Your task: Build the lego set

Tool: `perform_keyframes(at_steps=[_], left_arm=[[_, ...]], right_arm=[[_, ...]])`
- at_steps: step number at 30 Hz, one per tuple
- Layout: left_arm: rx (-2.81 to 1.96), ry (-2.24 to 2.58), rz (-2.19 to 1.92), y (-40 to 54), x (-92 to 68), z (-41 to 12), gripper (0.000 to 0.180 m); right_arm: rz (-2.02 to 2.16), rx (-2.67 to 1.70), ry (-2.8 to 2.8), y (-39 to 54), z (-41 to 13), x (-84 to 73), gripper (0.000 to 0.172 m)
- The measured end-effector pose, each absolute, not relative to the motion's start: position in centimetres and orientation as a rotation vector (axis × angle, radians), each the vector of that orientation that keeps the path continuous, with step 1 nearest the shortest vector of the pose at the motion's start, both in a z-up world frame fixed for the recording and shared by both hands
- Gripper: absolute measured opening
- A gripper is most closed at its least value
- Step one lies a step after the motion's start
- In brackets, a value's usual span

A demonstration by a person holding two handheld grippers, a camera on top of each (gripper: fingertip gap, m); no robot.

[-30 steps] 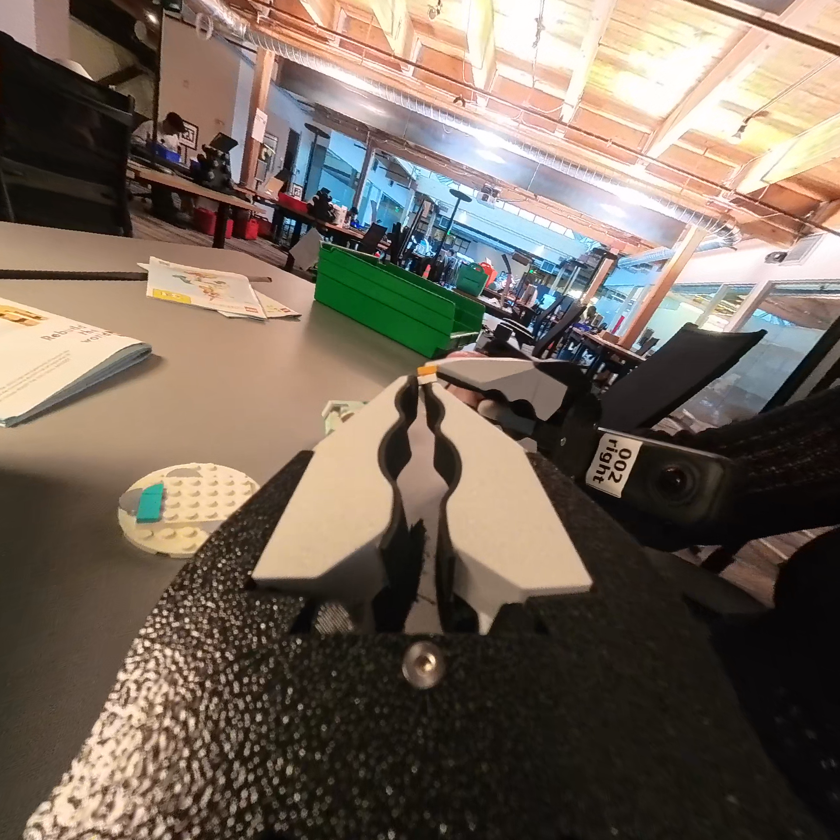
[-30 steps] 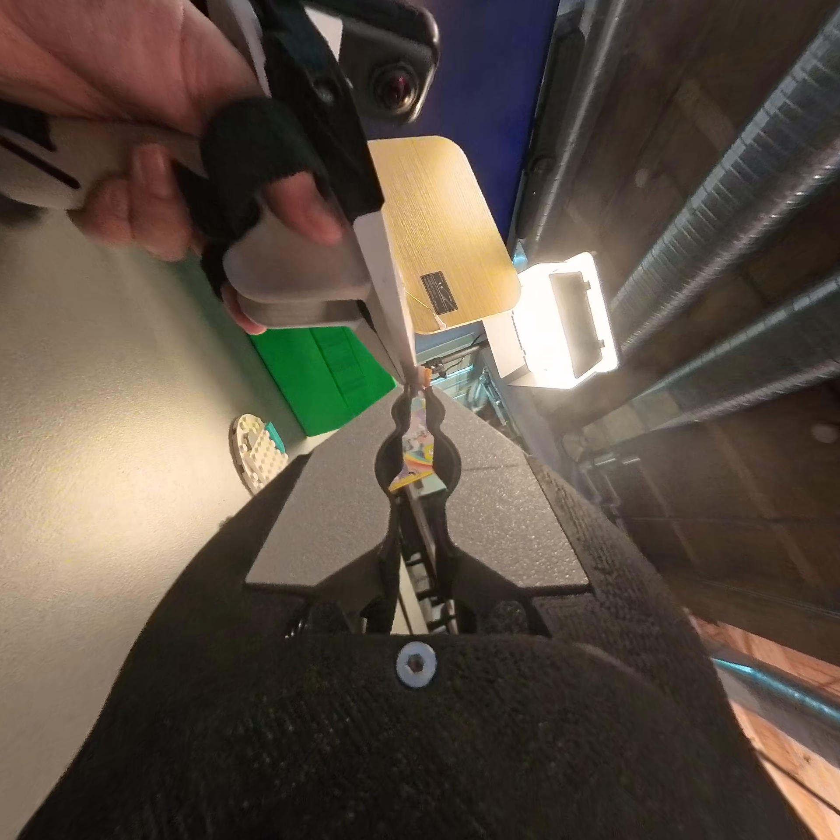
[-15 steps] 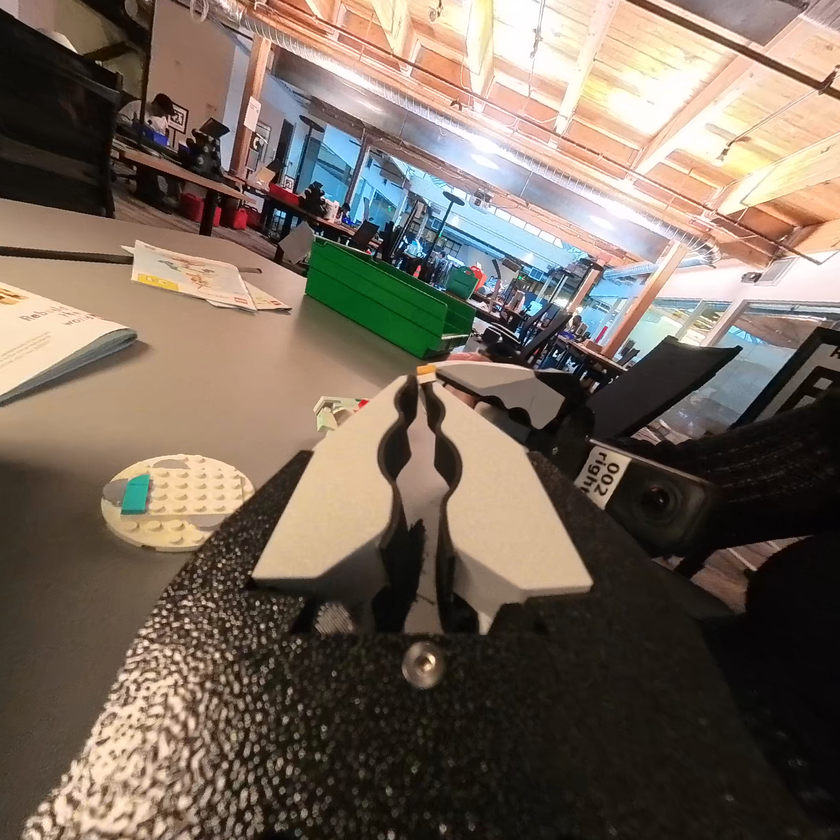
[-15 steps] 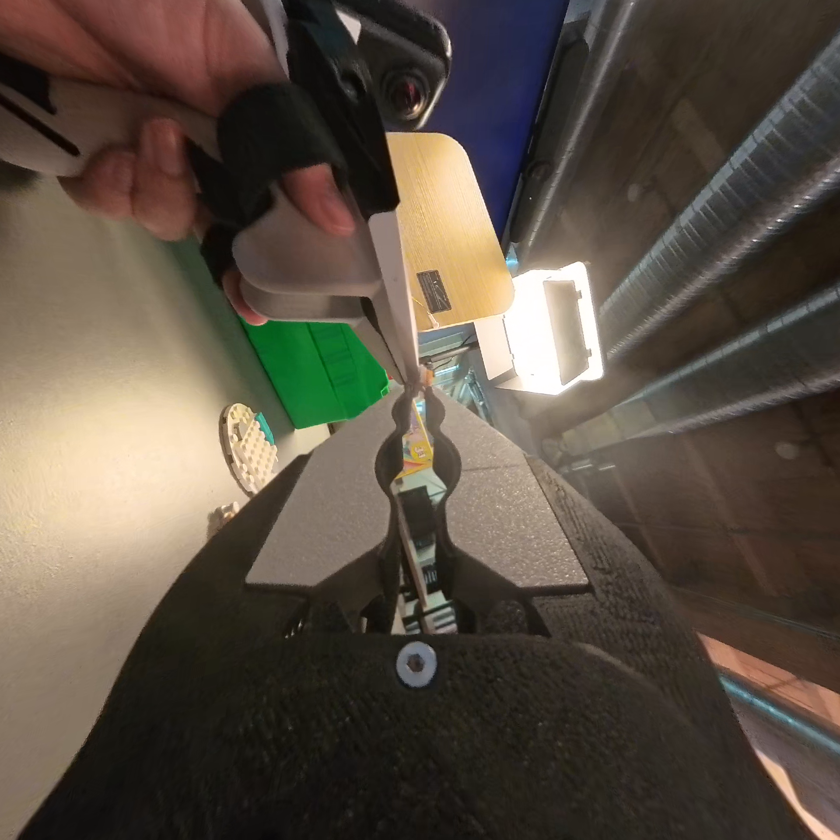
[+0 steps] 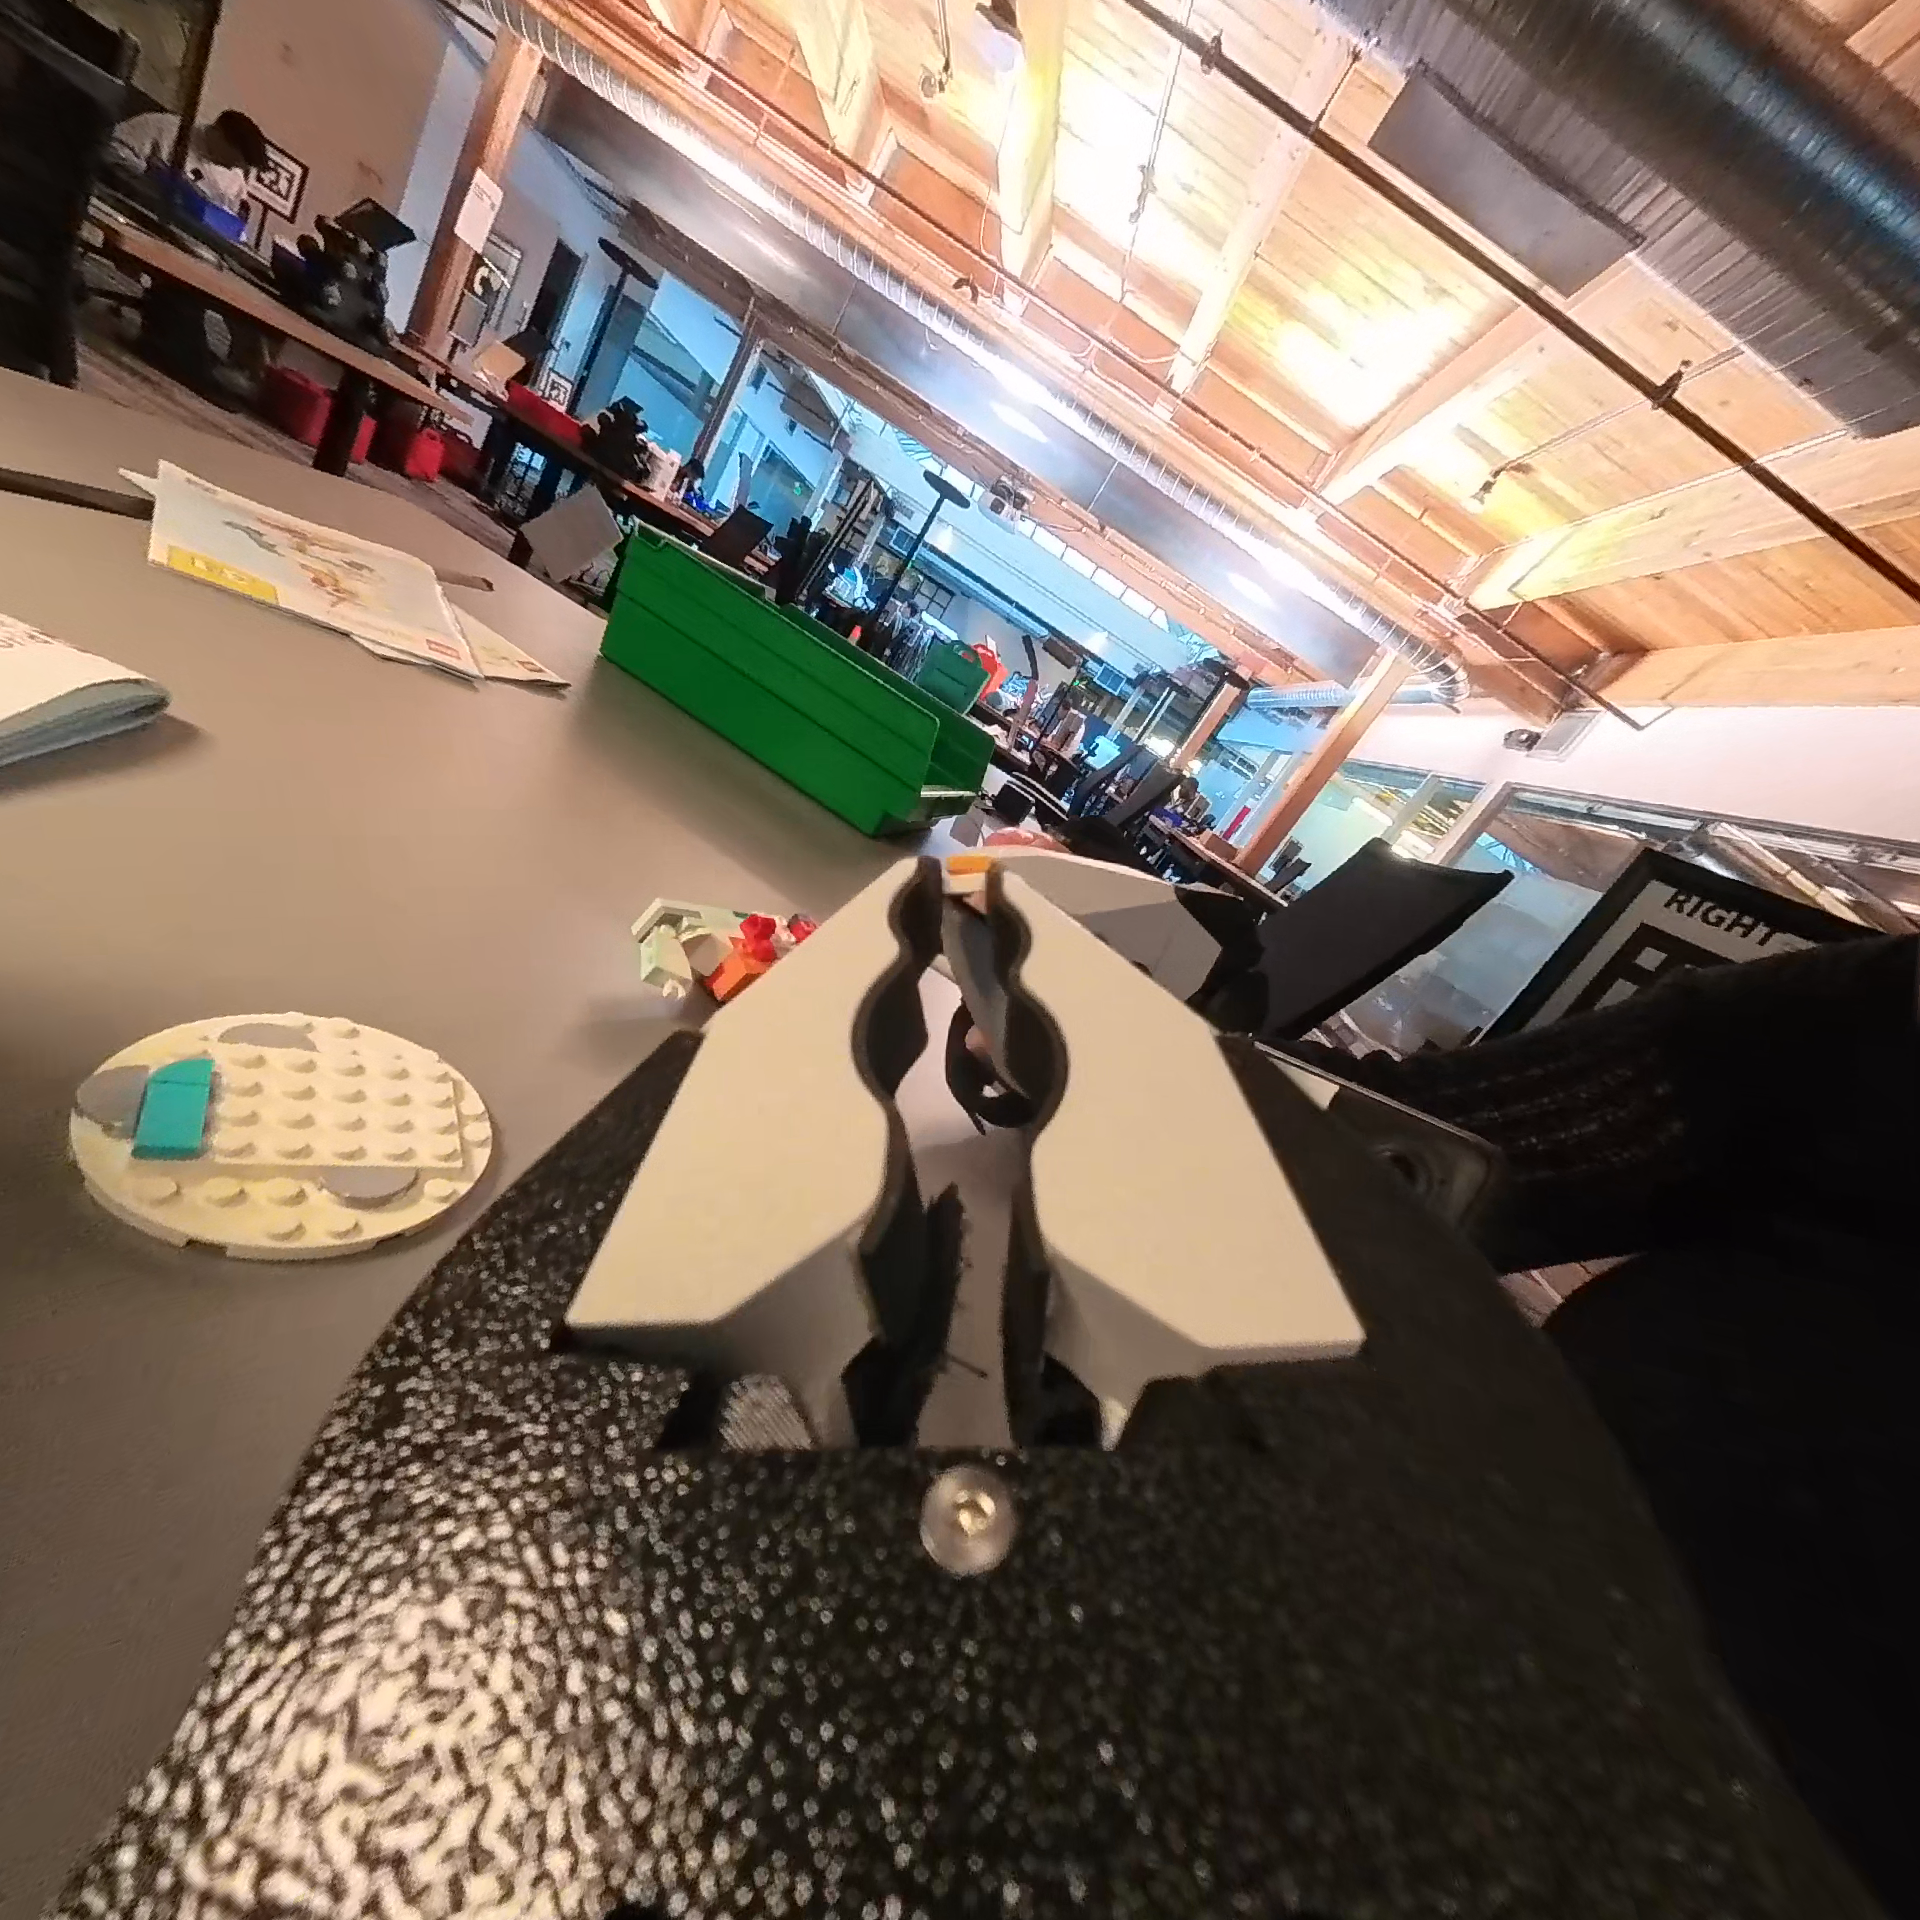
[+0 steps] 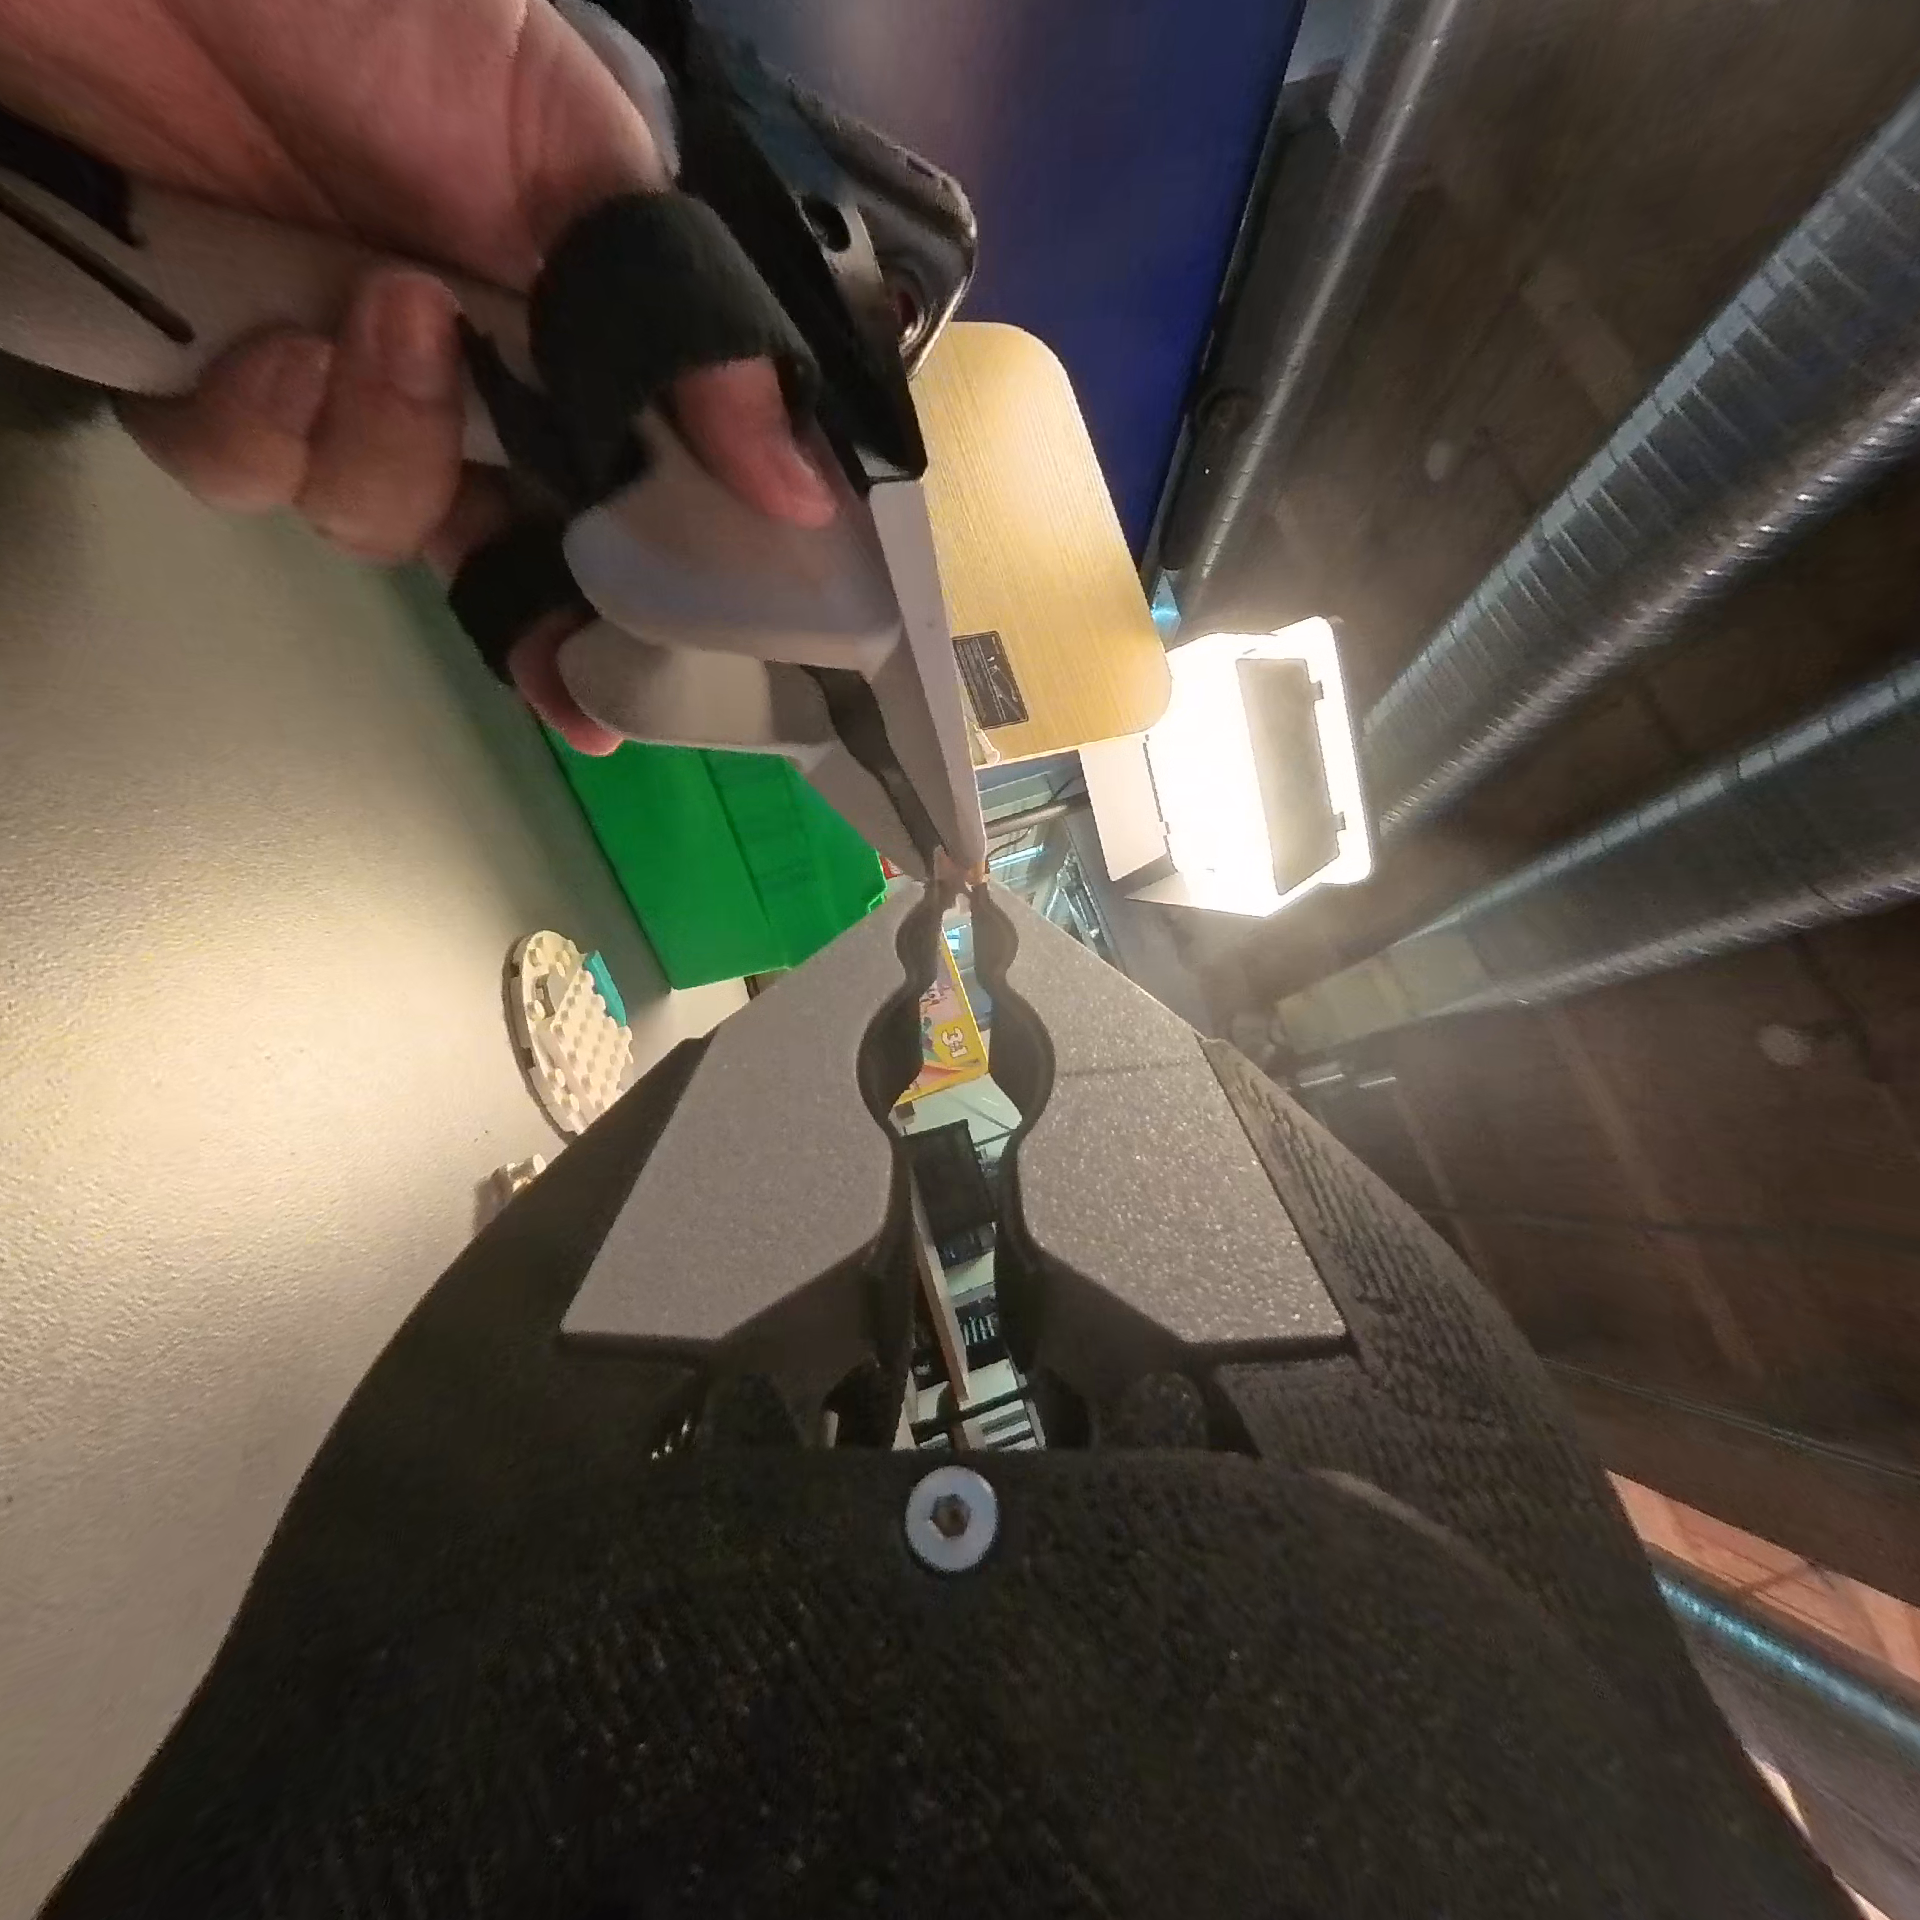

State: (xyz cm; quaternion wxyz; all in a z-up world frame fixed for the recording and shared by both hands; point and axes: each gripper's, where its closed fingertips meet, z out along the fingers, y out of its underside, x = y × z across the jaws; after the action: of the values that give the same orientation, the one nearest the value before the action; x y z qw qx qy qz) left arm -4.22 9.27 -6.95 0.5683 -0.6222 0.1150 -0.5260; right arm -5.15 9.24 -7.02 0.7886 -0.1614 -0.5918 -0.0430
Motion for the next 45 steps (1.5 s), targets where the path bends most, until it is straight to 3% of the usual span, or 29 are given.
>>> perform_keyframes(at_steps=[5, 10, 14, 17, 20, 27, 45], left_arm=[[-1.474, 0.289, -1.170, 9.3, -4.2, -7.0, 0.004], [-1.493, 0.550, -0.509, 9.9, -4.7, -8.0, 0.004], [-1.404, 0.840, 0.120, 10.2, -4.5, -9.3, 0.004], [-1.349, 0.958, 0.303, 10.3, -4.0, -9.9, 0.005], [-1.331, 0.984, 0.346, 10.3, -3.9, -10.0, 0.005], [-1.328, 1.018, 0.416, 10.4, -3.8, -10.3, 0.005], [-1.305, 1.085, 0.479, 10.0, -3.2, -10.8, 0.005]], right_arm=[[-0.077, -0.363, -1.280, 9.4, -7.1, -5.2, 0.003], [0.157, -0.613, -1.327, 11.0, -8.0, -5.1, 0.004], [0.688, -0.917, -1.390, 10.5, -9.0, -4.8, 0.009], [1.137, -1.125, -1.362, 9.7, -8.6, -4.2, 0.018], [1.377, -1.309, -1.329, 10.1, -9.0, -3.9, 0.024], [1.498, -1.481, -1.357, 9.5, -10.7, -4.1, 0.013], [1.588, -1.576, -1.324, 9.3, -10.9, -3.8, 0.005]])
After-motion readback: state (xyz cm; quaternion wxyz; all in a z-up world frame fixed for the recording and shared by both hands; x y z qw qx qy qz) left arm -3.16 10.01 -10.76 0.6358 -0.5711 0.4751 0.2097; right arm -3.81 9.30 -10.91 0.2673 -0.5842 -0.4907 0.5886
